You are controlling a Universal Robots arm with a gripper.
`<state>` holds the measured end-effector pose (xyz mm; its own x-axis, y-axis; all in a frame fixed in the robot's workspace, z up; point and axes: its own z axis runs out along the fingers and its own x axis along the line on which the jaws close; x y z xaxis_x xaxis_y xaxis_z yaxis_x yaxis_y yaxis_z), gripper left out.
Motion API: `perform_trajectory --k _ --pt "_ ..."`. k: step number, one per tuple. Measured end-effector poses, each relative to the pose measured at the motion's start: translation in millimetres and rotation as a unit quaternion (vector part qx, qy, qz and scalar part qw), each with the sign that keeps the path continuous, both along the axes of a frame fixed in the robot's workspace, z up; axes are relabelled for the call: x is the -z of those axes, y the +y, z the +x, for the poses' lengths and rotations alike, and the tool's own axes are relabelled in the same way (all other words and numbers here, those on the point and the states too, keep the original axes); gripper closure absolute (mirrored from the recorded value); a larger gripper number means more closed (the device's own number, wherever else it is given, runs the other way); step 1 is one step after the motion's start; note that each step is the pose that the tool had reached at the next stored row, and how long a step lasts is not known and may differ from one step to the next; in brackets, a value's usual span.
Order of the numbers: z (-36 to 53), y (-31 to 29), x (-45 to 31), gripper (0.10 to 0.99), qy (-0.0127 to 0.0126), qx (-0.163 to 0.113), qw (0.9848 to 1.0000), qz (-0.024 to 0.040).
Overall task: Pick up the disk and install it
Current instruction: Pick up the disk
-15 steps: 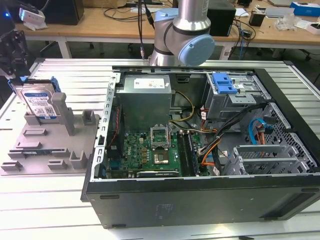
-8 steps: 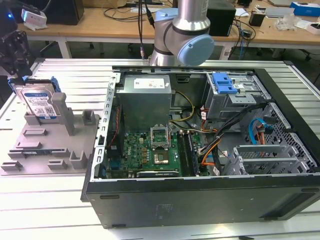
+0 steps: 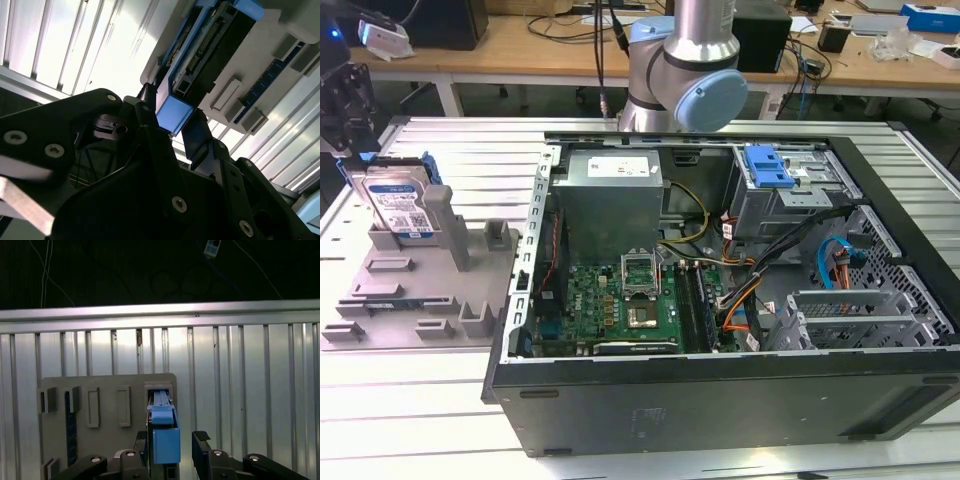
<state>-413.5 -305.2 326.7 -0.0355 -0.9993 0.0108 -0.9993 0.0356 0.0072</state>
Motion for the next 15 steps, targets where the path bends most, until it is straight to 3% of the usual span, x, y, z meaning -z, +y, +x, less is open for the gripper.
perform_trajectory --k 15 --pt "2.8 -5.8 0.4 0.604 0.0 0.001 1.0 0.0"
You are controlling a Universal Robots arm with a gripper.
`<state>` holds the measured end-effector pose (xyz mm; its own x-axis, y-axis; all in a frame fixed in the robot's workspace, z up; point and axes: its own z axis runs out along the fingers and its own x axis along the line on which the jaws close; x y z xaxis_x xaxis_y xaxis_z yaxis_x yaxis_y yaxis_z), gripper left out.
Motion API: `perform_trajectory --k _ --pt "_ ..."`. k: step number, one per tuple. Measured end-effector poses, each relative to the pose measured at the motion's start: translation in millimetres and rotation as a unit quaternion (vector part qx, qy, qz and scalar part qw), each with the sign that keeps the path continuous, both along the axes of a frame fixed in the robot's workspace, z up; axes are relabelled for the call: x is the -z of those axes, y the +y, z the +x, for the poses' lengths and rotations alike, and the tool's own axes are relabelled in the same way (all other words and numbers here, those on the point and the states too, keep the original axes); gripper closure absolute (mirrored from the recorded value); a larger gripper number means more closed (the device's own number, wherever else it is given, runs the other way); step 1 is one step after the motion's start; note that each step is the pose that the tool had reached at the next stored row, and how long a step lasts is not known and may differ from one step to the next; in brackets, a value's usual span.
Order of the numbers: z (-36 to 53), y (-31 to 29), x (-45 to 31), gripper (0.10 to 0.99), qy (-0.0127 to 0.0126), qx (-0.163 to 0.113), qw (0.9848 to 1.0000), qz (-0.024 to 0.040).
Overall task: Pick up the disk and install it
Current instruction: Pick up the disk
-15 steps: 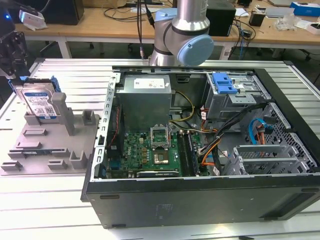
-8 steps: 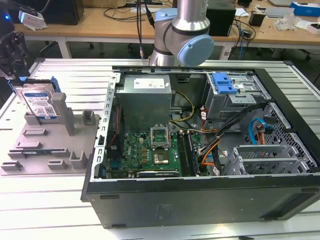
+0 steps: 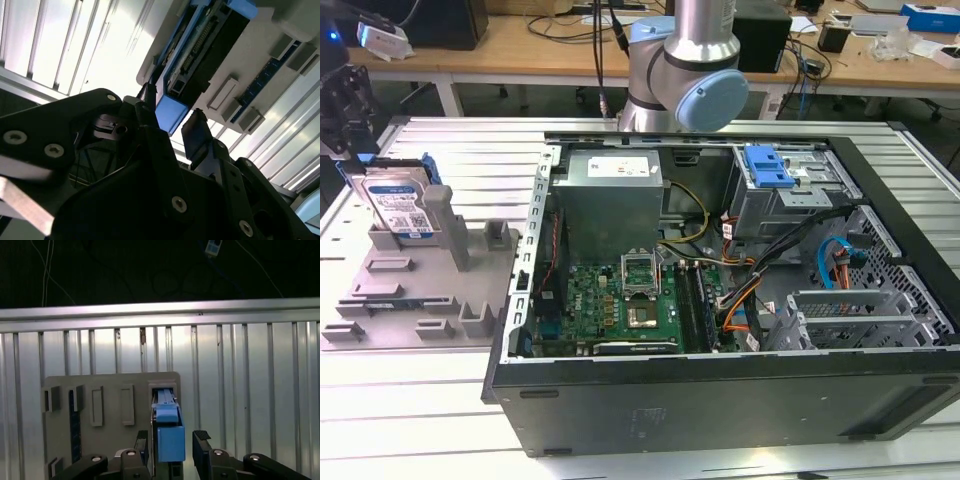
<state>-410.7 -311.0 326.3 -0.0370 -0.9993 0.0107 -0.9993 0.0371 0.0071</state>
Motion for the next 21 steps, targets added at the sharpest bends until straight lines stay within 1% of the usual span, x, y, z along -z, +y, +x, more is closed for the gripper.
perform_trajectory --k 6,21 --pt "1.3 -1.3 1.8 0.604 0.0 0.0 1.0 0.0" --pt "1.1 -1.3 8.9 0.604 0.0 0.0 1.0 0.0"
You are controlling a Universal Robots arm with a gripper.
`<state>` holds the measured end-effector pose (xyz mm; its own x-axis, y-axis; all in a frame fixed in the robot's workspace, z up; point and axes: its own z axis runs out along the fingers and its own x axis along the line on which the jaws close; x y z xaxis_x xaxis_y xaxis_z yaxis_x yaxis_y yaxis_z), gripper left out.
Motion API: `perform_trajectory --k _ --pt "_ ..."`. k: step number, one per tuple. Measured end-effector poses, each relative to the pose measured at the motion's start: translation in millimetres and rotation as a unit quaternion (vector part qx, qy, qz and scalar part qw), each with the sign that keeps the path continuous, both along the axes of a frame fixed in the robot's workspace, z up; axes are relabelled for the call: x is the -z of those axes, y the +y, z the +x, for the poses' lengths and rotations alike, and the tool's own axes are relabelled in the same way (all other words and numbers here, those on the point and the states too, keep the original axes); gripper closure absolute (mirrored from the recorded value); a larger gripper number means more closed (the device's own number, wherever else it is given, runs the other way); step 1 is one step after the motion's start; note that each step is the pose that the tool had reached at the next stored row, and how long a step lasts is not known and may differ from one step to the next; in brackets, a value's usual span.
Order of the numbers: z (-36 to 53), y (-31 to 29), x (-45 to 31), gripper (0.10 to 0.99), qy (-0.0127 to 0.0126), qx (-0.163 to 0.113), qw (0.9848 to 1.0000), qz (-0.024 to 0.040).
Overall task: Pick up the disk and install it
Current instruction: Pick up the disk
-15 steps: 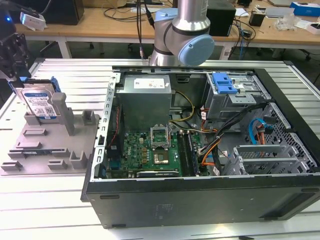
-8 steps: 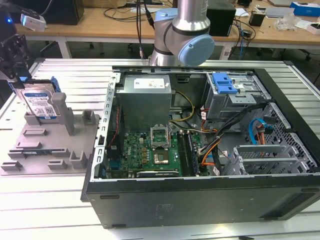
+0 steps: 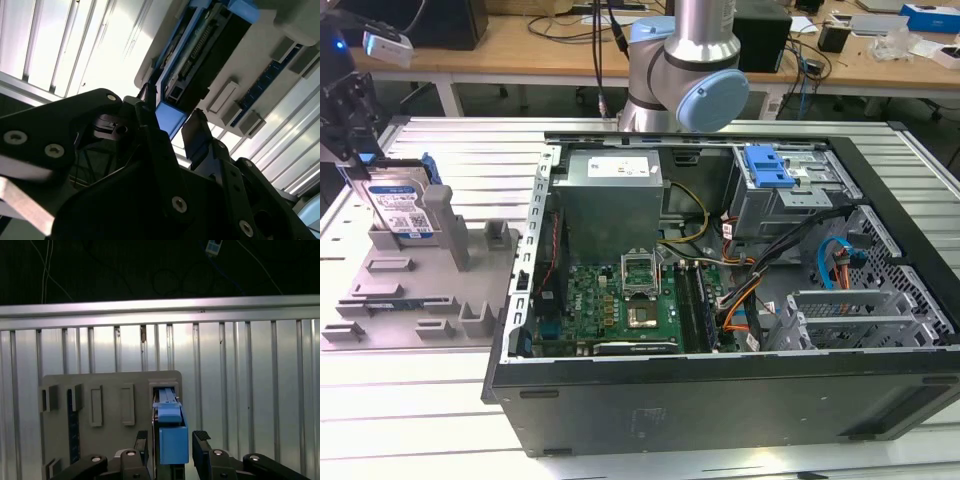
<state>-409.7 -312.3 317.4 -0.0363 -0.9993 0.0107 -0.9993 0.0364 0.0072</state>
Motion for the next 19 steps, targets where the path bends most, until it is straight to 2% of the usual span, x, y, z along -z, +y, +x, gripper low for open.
perform_trajectory --k 19 --pt "-1.0 0.0 8.3 0.604 0.0001 -0.008 1.0 0.0"
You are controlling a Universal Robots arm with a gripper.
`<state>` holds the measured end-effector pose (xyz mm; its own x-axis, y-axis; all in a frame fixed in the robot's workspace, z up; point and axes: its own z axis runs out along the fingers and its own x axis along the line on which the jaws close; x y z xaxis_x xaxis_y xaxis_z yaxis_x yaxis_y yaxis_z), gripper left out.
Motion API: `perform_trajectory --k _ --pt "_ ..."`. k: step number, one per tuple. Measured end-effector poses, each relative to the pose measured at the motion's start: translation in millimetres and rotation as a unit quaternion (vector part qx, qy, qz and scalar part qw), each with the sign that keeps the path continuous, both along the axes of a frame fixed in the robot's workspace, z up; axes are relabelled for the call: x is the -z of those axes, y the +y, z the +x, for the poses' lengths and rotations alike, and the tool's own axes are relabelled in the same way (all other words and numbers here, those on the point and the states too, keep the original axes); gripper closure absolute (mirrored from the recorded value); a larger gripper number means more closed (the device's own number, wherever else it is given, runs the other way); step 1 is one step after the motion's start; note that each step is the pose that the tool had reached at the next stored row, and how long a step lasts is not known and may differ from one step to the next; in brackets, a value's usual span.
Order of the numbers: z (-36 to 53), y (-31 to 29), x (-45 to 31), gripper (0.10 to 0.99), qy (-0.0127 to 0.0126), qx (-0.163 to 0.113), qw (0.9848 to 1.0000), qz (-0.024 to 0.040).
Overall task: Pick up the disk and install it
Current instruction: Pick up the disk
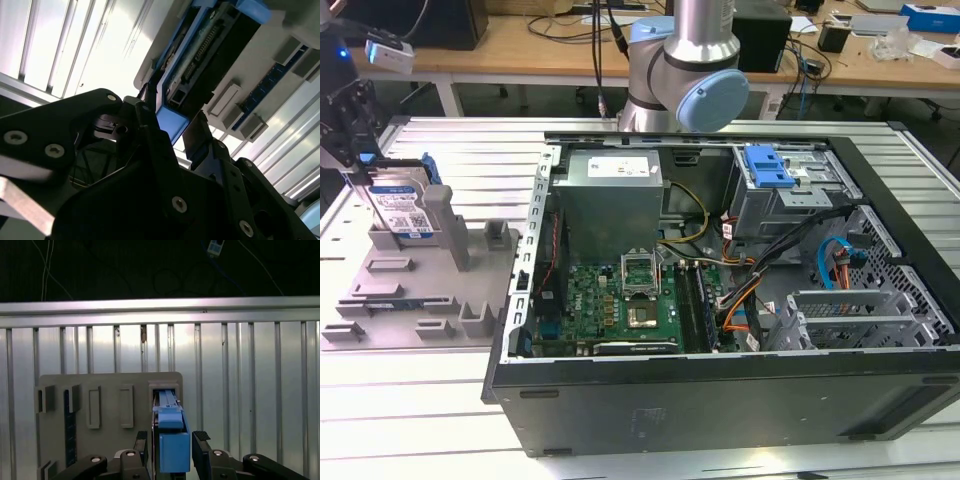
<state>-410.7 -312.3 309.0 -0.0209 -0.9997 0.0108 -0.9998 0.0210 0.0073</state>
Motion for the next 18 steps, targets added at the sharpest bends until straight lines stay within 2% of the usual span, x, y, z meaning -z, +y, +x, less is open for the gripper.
perform_trajectory --k 18 --pt "-0.5 -0.6 4.4 0.604 -0.0002 -0.017 0.9999 0.0"
